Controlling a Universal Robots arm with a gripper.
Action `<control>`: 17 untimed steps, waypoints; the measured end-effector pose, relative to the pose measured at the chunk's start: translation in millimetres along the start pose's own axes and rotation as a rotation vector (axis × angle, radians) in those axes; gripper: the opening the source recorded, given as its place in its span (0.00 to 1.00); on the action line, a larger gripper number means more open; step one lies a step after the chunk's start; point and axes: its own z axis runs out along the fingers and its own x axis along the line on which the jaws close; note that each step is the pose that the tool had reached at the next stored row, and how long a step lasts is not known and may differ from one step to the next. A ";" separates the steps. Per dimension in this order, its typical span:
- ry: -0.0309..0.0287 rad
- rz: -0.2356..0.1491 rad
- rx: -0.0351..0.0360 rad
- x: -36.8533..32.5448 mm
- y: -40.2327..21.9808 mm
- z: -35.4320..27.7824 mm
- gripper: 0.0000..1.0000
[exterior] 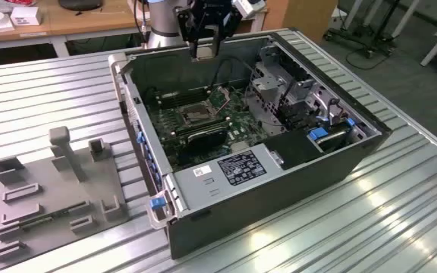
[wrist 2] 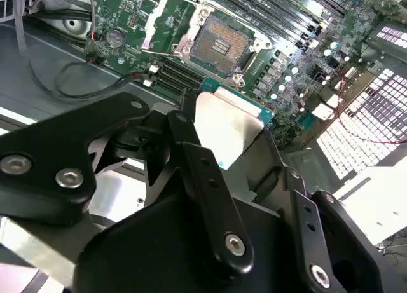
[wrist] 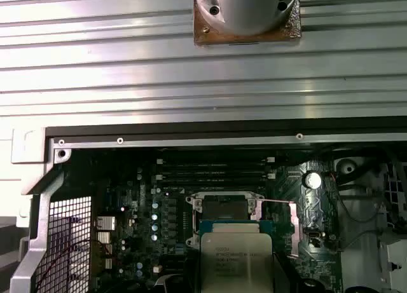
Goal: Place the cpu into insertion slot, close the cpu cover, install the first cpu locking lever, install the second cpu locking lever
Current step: 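Place the cpu into insertion slot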
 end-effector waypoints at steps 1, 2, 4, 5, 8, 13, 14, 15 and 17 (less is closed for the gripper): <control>0.0000 0.000 -0.0001 0.0 0.0 0.0 0.54; 0.0000 0.000 0.0000 0.0 0.0 0.0 0.54; 0.0000 0.000 0.0000 0.0 0.0 0.0 0.54; 0.0000 0.000 0.0000 0.0 0.0 0.0 0.54; 0.0000 0.000 0.0000 1.1 0.0 0.0 0.54; -0.0001 0.000 -0.0001 3.5 -0.2 1.2 0.54; 0.0000 0.000 -0.0001 3.5 -0.3 1.9 0.54; -0.0001 0.000 -0.0002 3.5 -0.4 2.8 0.54; 0.0001 0.000 0.0001 3.5 -0.4 3.8 0.54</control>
